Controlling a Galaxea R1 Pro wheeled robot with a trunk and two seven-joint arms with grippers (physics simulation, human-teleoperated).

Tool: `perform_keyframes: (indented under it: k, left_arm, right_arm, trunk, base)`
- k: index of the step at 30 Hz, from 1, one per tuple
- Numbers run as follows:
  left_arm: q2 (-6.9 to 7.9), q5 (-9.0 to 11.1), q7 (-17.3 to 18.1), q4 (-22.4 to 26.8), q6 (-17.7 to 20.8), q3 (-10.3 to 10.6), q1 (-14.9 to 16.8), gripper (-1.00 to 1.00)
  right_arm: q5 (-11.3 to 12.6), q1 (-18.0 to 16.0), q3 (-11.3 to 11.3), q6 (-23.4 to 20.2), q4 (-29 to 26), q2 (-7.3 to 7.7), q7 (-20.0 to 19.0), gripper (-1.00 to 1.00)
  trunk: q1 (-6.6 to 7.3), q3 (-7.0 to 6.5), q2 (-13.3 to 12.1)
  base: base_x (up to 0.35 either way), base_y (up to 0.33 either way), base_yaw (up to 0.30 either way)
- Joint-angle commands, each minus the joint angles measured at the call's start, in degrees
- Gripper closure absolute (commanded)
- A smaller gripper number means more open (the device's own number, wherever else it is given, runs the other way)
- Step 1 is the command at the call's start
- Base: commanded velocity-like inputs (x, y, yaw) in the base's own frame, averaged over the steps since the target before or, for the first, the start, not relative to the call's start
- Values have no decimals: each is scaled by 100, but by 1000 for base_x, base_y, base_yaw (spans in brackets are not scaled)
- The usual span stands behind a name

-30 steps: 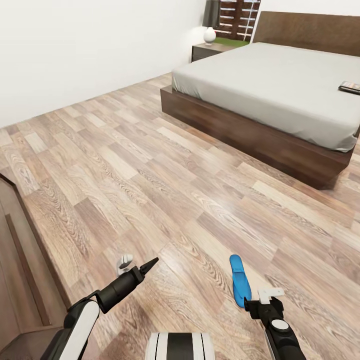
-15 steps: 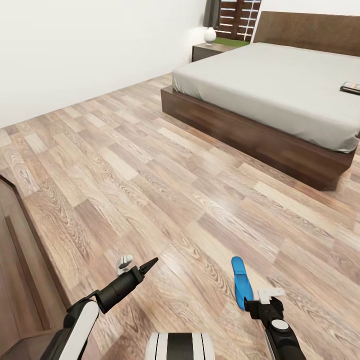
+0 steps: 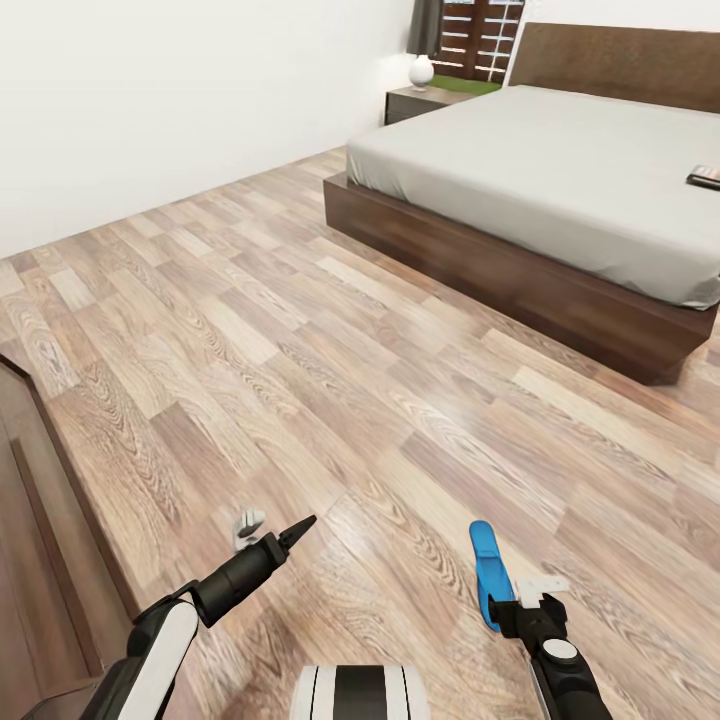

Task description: In the bedroom, move the book from the bed onto either nightstand, and place the two sandals side by side next to the bed.

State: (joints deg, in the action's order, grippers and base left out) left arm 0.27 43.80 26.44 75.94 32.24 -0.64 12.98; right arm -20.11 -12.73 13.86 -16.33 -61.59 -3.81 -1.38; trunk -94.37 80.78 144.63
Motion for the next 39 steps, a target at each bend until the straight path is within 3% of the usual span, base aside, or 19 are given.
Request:
perform_keyframes:
  k: [1,11,19,39]
  left_arm:
    - [0,40,6,-1,46,-6,3,-100]
    - [-1,40,8,1,46,-6,3,-100]
    - [0,40,2,-1,46,-6,3,-100]
    - [-1,40,5,-1,46,-6,3,-100]
  right_arm:
    - [-50,-1,10,-29,-11,-6,-14,-100]
    - [-50,-1,11,-29,-11,-6,-14,-100]
    - [-53,-1,11,-29,-11,-6,-12,-100]
    - [-55,-1,10,-29,-11,-6,-13,-100]
  trunk:
    - [-1,4,1]
    - [-1,4,1]
    - [-1,4,1]
    - [-1,4,1]
  base:
    - [132,109,0]
    - [25,18,0]
    - [215,0,0]
    - [7,0,0]
